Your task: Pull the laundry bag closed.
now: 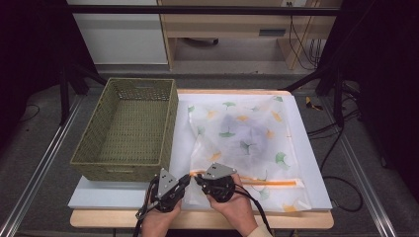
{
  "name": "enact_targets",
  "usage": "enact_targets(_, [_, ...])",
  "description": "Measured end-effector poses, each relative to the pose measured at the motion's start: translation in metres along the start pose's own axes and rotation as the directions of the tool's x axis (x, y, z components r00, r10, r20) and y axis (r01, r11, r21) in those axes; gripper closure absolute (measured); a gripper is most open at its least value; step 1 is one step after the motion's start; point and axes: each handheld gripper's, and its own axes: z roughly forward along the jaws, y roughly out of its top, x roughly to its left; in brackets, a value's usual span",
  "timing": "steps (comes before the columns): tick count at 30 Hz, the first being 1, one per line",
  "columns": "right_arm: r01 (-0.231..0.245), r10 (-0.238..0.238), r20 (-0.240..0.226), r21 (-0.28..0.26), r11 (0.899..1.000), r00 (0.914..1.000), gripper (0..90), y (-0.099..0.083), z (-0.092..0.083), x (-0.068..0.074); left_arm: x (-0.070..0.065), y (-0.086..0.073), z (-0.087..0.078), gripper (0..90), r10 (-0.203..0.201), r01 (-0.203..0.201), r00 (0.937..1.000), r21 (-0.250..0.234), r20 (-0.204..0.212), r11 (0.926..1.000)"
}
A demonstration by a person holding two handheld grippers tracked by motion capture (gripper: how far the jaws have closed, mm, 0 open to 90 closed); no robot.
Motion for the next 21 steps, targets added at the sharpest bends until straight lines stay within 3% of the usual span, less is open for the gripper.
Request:
enact_targets(9, [-0.027,0.027,-0.024,0.009,1.0,0.9994,80.3,-0.0011,0.0051,-0.0042,-0.0013,-0.0005,0.0001,87.4,0.002,-0.002,1.0,0.005,0.002,1.0])
enact_targets(13, [-0.051,0.051,-0.037,0.013,0.999,0.998,83.9,-0.0008,0.0053,-0.0056,-0.0014,0.0003,-0.0005,87.4,0.011,-0.011,0.9999,0.005,0.0,0.9999])
enact_targets(21, [-0.041,0.041,-0.007,0.026,0.999,0.9991,83.9,0.0035,-0.0001,-0.0007,0.0,0.0001,0.0012,87.4,0.011,-0.011,0.9999,0.005,-0.009,0.9999])
